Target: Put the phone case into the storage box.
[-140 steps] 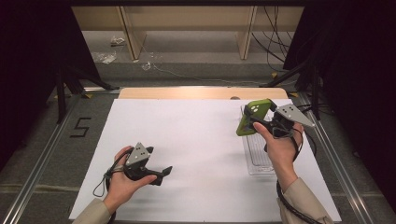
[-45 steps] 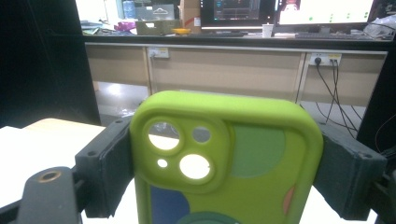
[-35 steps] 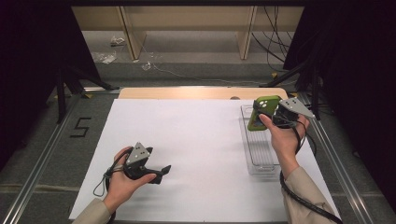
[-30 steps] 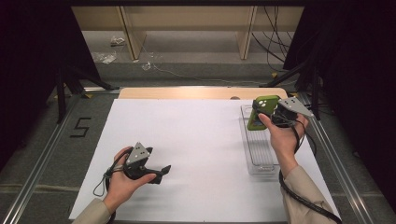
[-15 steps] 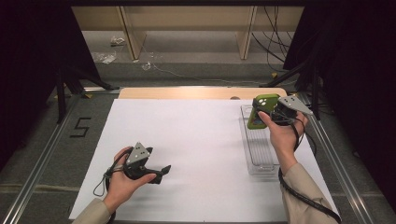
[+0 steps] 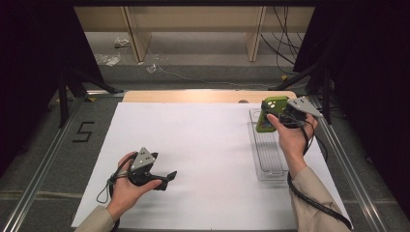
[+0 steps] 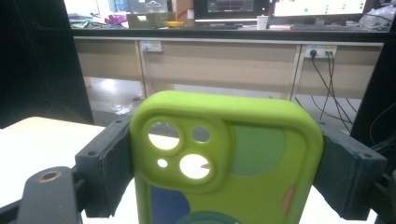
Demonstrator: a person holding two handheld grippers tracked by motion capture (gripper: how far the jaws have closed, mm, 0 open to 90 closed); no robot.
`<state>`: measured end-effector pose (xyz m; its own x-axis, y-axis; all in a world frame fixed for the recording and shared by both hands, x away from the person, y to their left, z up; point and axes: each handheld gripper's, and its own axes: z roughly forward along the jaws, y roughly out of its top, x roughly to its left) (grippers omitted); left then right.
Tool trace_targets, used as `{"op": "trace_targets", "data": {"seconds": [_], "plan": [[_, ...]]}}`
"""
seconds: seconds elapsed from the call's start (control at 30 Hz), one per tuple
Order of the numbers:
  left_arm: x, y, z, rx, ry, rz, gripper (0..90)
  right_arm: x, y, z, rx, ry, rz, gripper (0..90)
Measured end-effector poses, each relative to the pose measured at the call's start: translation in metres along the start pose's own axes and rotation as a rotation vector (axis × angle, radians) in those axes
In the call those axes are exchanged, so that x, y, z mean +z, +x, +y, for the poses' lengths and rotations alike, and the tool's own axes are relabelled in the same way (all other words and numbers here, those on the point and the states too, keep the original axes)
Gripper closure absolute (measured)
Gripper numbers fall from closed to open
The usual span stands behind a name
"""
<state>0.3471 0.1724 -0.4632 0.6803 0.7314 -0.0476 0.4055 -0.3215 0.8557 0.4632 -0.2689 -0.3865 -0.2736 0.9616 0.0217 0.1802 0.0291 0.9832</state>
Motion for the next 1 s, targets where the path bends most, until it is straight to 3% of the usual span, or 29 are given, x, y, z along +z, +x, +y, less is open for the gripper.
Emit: {"op": "trace_targets", "data": {"seconds": [1.0], "plan": [[0.000,0.001,0.000,-0.002,-0.002,0.001,3.4,0.014,-0.003,0.001,-0.004,0.018,-0.020,17.1]]}}
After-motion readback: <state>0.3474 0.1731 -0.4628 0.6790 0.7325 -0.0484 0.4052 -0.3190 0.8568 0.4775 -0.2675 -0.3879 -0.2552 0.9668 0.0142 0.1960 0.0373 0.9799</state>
